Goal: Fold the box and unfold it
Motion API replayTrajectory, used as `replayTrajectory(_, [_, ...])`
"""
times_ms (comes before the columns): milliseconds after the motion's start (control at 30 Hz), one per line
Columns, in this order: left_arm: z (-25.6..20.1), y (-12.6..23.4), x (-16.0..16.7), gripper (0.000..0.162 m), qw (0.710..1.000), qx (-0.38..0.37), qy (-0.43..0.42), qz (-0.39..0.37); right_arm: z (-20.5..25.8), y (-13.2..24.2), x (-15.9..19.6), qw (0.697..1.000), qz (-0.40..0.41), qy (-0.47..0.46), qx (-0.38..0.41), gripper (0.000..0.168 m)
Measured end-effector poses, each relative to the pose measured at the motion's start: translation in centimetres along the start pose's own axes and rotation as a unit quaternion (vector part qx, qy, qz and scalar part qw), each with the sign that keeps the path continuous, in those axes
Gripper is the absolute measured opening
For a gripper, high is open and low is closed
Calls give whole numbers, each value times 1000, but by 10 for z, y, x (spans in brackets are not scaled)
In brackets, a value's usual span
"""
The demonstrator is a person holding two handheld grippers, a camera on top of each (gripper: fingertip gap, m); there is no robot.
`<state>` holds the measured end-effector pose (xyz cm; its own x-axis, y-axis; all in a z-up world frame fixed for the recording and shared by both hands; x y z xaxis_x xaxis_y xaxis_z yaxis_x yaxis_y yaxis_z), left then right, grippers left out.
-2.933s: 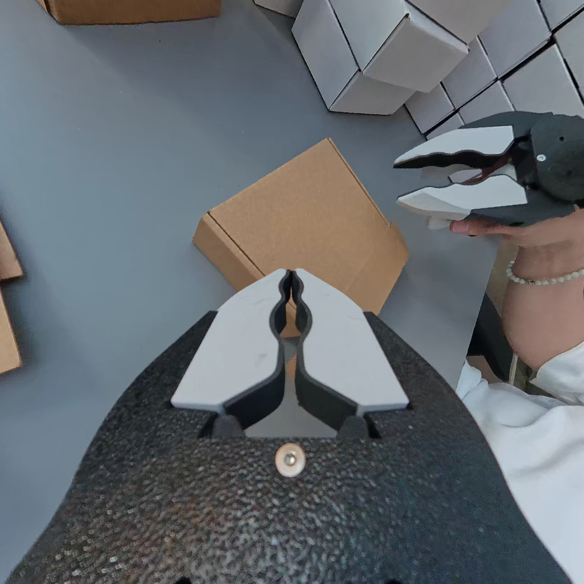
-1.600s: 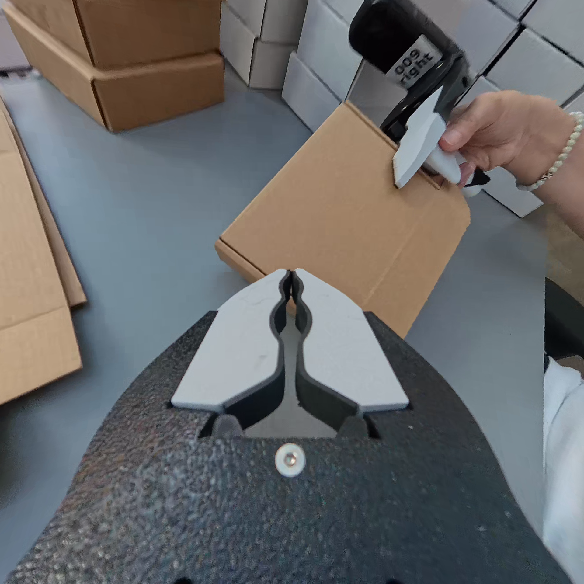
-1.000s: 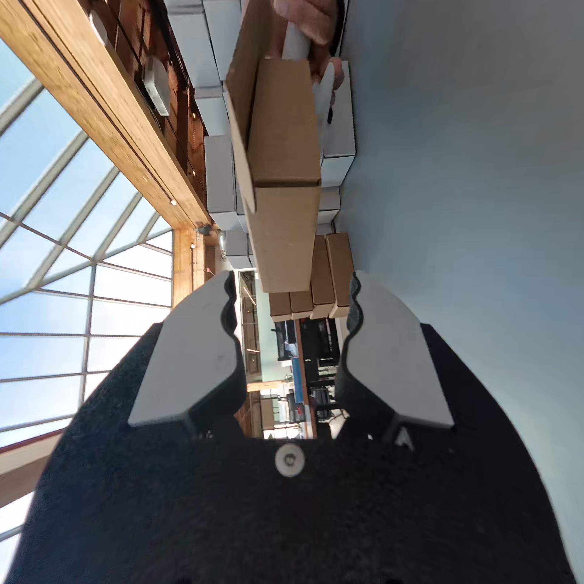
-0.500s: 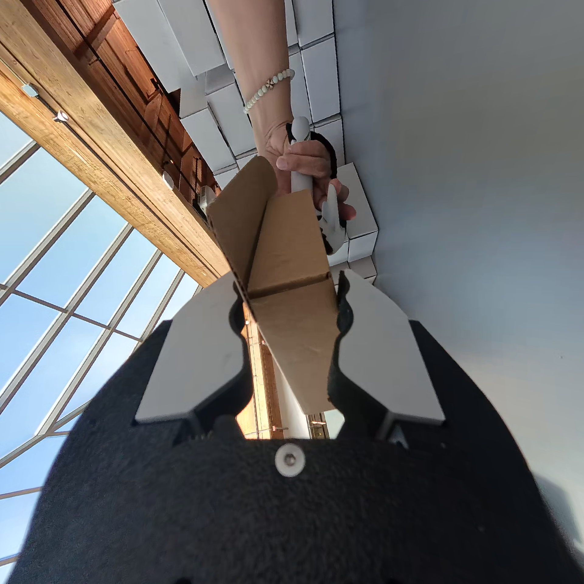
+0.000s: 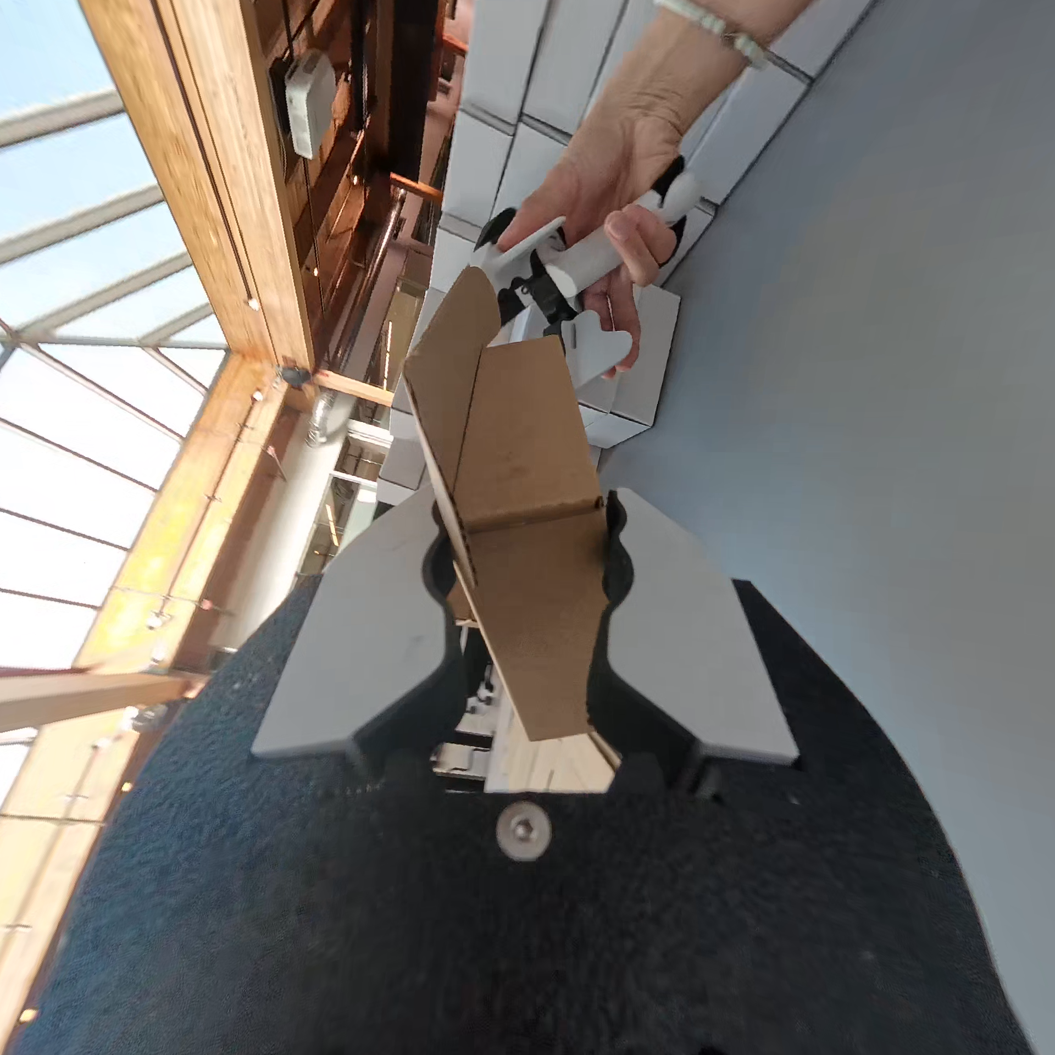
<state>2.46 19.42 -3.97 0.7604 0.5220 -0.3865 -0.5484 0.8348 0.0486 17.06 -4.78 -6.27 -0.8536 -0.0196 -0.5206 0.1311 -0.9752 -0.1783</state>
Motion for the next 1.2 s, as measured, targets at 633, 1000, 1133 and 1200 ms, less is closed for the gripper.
replayTrajectory(633, [-54, -28, 75, 49, 877, 69, 475, -19, 0, 21, 8, 874, 13, 428, 231, 50])
replayTrajectory(1000, [-64, -26, 79, 49, 880, 103, 462, 36, -20, 9, 18, 862, 52, 456, 213, 25])
replayTrajectory(1133, [-61, -27, 81, 49, 867, 111, 483, 60, -18, 4, 21, 850, 62, 482, 201, 3])
replayTrajectory(1200, [-60, -28, 82, 49, 858, 116, 495, 71, -18, 3, 22, 847, 62, 486, 205, 2])
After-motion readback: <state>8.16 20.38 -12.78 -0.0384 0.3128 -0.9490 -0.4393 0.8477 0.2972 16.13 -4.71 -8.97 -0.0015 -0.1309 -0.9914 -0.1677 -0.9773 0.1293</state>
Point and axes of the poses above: each gripper's, where its closed fingertips meet, y back along the fingers, x out of its underside, z = x × y across the jaws, the point moved 8 cm from there along y, back along the fingers, and after that the axes turned 5 degrees about -z, right-handed, at the moved point
